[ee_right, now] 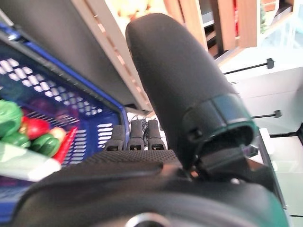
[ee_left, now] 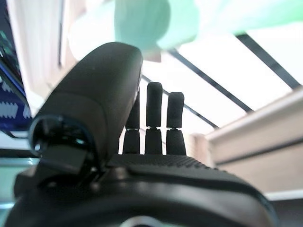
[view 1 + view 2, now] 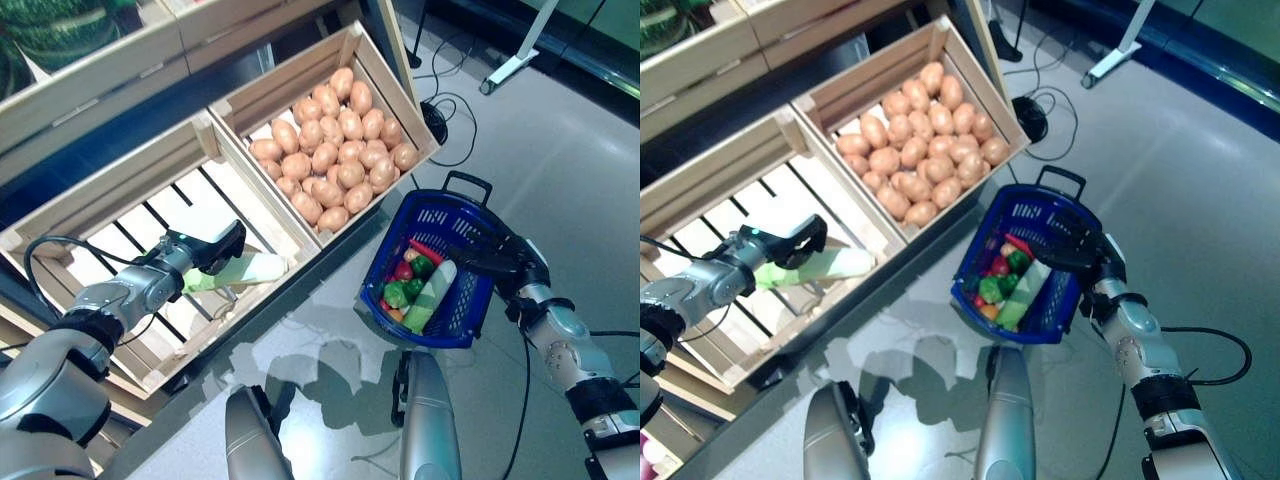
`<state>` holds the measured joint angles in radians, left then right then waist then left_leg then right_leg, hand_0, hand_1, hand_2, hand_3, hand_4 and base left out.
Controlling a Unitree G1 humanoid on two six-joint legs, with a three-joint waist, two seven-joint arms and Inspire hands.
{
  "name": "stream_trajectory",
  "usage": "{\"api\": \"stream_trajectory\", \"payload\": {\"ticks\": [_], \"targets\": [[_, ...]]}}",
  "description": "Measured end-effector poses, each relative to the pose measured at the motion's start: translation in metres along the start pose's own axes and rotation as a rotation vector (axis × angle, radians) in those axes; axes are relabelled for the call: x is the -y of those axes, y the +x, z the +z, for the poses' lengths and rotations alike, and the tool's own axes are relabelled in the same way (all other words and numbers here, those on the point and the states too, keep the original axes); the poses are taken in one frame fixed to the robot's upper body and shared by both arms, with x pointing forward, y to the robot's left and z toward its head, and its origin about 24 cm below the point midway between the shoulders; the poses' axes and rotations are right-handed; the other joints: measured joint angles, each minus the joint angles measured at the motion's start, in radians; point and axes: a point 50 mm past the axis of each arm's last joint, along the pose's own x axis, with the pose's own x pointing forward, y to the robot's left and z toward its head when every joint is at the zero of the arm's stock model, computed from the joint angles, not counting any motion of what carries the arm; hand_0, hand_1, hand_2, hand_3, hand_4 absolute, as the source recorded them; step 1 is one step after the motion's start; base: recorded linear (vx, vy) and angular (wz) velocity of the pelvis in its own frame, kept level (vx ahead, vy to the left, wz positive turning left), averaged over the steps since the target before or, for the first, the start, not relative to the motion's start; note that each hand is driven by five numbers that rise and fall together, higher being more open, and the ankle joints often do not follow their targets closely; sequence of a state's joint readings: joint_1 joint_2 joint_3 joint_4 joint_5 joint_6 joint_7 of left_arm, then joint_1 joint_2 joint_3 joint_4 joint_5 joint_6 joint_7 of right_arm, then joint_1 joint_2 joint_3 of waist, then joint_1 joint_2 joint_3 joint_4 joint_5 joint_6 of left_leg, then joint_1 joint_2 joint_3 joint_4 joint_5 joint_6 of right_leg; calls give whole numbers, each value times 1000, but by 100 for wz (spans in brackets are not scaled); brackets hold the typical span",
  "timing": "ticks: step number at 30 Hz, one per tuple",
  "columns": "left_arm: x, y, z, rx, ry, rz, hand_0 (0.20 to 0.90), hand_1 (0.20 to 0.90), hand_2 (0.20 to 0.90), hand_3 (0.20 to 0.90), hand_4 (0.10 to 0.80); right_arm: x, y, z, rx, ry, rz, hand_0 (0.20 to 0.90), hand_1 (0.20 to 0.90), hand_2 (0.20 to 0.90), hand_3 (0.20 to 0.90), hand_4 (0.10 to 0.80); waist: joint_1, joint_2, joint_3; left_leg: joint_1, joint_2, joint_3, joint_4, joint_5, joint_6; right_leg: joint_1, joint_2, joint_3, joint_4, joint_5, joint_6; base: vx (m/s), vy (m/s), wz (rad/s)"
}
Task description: Put vegetables into the basket
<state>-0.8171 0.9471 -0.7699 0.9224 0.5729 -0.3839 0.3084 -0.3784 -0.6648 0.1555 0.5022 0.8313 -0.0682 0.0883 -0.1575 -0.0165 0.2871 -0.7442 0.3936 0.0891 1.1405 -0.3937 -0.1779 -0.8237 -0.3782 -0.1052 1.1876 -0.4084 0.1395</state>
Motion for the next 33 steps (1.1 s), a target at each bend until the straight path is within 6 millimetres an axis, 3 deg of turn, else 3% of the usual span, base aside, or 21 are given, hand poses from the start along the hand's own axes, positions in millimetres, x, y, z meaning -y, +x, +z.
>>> {"api": "stream_trajectory", "payload": {"ticks": [5,12,17,22,33], "targets": [[14,-12,-9,-73,-36,-4,900,900,900,900,800,0,0,-4,-26,3,-1,900,900,900,900,800,7,-3,2,-13,11,-5,27,-8,7,-6,-14,-14,21,-12,-10,8,0,0],[27,-25,-17,-147,-92,26,900,900,900,900,800,3,-9,-19,-84,13,-16,900,900,900,900,800,14,-28,13,-78,26,-14,60,-5,10,-55,-14,-17,36,-8,-1,1,-2,1],[27,-25,-19,-174,-85,11,900,900,900,900,800,0,-10,-25,-95,28,-12,900,900,900,900,800,11,-48,33,-75,26,-5,56,-4,6,-56,-19,-17,35,-2,-1,0,0,0],[27,-21,-19,-195,-103,-21,900,900,900,900,800,-4,-9,-21,-77,28,5,900,900,900,900,800,11,-45,57,-75,26,-4,52,-4,6,-58,-19,-18,35,-3,-3,0,0,0],[6,-7,-18,-188,-63,41,900,900,900,900,800,-5,-7,-18,-69,27,11,900,900,900,900,800,10,-45,76,-117,31,-6,80,-7,6,-96,-22,-13,57,-4,-4,0,0,0]]}}
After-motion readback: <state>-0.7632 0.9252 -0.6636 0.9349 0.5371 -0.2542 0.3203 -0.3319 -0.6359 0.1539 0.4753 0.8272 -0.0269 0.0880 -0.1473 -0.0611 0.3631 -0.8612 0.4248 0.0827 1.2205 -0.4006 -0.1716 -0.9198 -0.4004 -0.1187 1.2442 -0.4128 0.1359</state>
